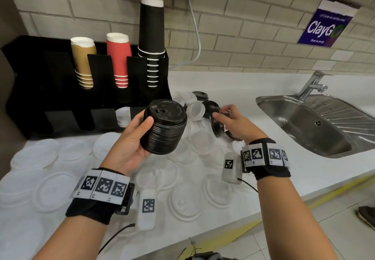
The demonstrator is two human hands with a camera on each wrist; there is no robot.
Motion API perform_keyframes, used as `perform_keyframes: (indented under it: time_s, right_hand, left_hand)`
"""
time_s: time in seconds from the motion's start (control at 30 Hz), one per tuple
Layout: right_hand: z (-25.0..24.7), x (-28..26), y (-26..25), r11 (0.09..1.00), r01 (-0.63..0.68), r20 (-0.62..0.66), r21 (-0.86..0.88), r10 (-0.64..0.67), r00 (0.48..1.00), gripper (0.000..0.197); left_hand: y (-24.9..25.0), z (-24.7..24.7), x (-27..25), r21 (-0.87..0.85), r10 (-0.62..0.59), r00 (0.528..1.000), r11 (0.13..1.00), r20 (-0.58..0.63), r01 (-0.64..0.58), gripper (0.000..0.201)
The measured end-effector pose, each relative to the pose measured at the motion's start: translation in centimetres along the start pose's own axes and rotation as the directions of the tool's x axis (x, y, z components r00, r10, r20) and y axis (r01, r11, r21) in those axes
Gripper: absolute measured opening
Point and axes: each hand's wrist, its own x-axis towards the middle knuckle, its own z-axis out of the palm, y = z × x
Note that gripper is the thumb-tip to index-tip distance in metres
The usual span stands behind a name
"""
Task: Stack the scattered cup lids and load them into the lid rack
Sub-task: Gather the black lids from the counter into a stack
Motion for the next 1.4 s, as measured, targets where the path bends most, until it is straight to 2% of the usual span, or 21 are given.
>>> perform_keyframes:
  time_s: [0.1, 0.17, 0.23, 0.33, 0.6, 0.73, 0.9, 1.0, 1.07, 1.13, 1.2, 1.23, 1.3, 1.4]
  right_hand:
    - [1.4, -1.6, -3.1, 0.949, 0.207, 0.022, 0.240, -0.218, 0.976, 0.014]
    - [2.6, -2.6, -4.9, 0.894, 0.324, 0.029, 0.309, -0.349, 0.937, 0.014]
    - [3.8, -3.1, -6.0, 0.859, 0.403, 0.008, 0.315, -0.427, 0.904, 0.018]
    - [4.8, -3.2, -6.6, 0.841, 0.487, 0.001, 0.235, -0.501, 0.865, 0.026]
    - [5.4, -2.9, -7.0, 0.836, 0.534, 0.116, 0.124, -0.547, 0.829, 0.031]
    - [5.6, -2.8, -7.1, 0.827, 0.545, 0.133, 0.142, -0.561, 0.817, 0.034]
    - [5.9, -2.6, -6.7, 0.815, 0.552, 0.135, 0.177, -0.576, 0.806, 0.037]
    - [5.6, -2.2, -6.1, 0.808, 0.562, 0.165, 0.175, -0.587, 0.793, 0.047]
    - [4.7, -1.4, -5.4, 0.832, 0.505, 0.166, 0.231, -0.545, 0.822, 0.046]
    - [3.1, 0.2, -4.1, 0.873, 0.407, 0.043, 0.269, -0.433, 0.901, 0.032]
    - [0.8, 2.6, -2.1, 0.967, 0.200, -0.074, 0.157, -0.191, 0.979, 0.030]
    - [-0.4, 3.8, -1.0, 0.998, 0.052, -0.080, 0.028, -0.050, 0.996, 0.035]
    - [-2.4, 6.1, 1.3, 0.947, -0.186, -0.043, -0.261, 0.181, 0.983, 0.052]
    - [-3.4, 7.8, 3.4, 0.792, -0.269, -0.028, -0.548, 0.304, 0.952, 0.072]
  left_hand:
    - [-0.2, 0.5, 0.0, 0.021, -0.012, 1.000, 1.000, 0.002, 0.012, 0.065]
    - [-0.3, 0.8, 0.0, 0.033, -0.019, 1.000, 0.999, -0.001, 0.019, 0.066]
    - [-0.3, 1.0, -0.1, 0.040, -0.025, 1.000, 0.999, 0.005, 0.025, 0.061]
    - [-0.3, 1.0, -0.2, 0.071, -0.044, 0.999, 0.997, 0.025, 0.042, 0.056]
    - [-0.2, 0.7, -0.2, 0.114, -0.075, 0.997, 0.991, 0.015, 0.073, 0.067]
    - [-0.1, 0.5, -0.2, 0.052, -0.084, 0.996, 0.995, 0.026, 0.082, 0.053]
    - [-0.1, 0.2, 0.2, 0.017, -0.080, 0.996, 0.997, 0.038, 0.079, 0.047]
    - [-0.2, 0.1, 0.4, 0.016, -0.074, 0.996, 0.997, 0.050, 0.073, 0.047]
    - [-0.1, 0.0, 0.7, 0.003, -0.064, 0.997, 0.998, 0.050, 0.064, 0.047]
    - [0.1, 0.0, 1.0, -0.024, -0.046, 0.998, 0.999, 0.053, 0.048, 0.045]
    - [0.5, 0.0, 1.2, -0.023, -0.025, 0.997, 0.999, 0.076, 0.027, 0.051]
    - [0.7, -0.1, 1.2, -0.016, -0.012, 0.996, 1.000, 0.085, 0.013, 0.058]
    - [0.9, -0.1, 1.2, -0.009, 0.012, 0.996, 1.000, 0.090, -0.012, 0.069]
    - [1.1, -0.3, 1.1, -0.014, 0.019, 0.996, 1.000, 0.083, -0.018, 0.077]
